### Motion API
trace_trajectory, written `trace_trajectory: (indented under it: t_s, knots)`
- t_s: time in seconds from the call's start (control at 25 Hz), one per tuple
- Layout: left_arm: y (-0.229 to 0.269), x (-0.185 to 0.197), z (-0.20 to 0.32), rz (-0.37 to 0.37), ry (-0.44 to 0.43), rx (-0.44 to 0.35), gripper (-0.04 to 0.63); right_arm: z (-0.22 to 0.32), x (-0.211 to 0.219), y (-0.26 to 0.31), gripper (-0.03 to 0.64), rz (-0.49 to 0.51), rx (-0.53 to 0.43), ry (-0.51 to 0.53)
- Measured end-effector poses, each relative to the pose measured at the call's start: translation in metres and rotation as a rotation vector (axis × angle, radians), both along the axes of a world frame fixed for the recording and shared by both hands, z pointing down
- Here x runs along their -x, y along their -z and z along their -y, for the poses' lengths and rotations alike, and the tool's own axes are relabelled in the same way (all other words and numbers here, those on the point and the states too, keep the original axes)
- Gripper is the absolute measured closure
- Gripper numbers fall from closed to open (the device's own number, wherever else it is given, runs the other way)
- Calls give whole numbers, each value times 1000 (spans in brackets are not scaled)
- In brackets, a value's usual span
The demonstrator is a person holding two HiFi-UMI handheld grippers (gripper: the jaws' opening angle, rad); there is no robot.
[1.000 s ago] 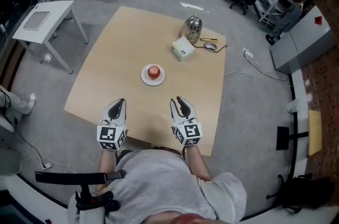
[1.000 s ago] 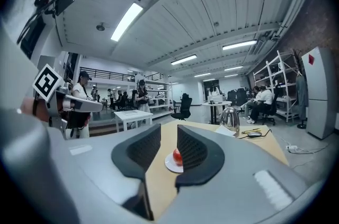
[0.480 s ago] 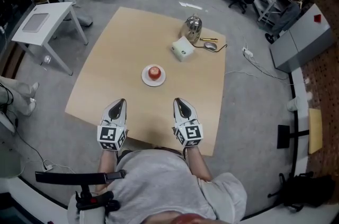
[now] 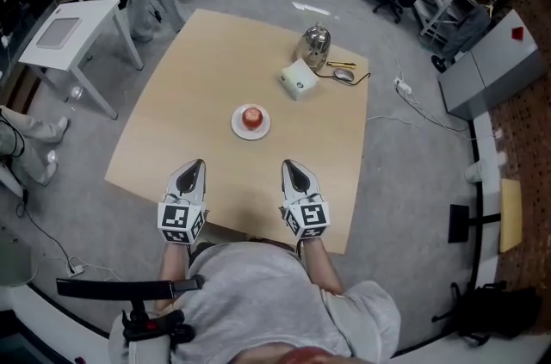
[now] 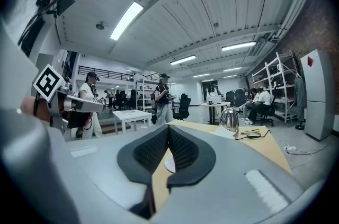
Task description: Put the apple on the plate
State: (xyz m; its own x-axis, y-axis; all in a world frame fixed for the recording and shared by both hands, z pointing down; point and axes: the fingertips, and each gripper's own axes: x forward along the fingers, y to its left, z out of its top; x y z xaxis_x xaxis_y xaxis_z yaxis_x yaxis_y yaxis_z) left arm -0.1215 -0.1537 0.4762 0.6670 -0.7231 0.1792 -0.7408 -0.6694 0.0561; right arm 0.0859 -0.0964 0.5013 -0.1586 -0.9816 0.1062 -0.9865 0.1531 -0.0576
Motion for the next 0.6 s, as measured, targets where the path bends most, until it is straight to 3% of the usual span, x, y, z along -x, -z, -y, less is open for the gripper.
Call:
trace_trajectory:
  t_s: [0.6]
  knots:
    - [-1, 2, 0, 6, 4, 3, 575, 2, 3, -1, 611, -1, 6, 16]
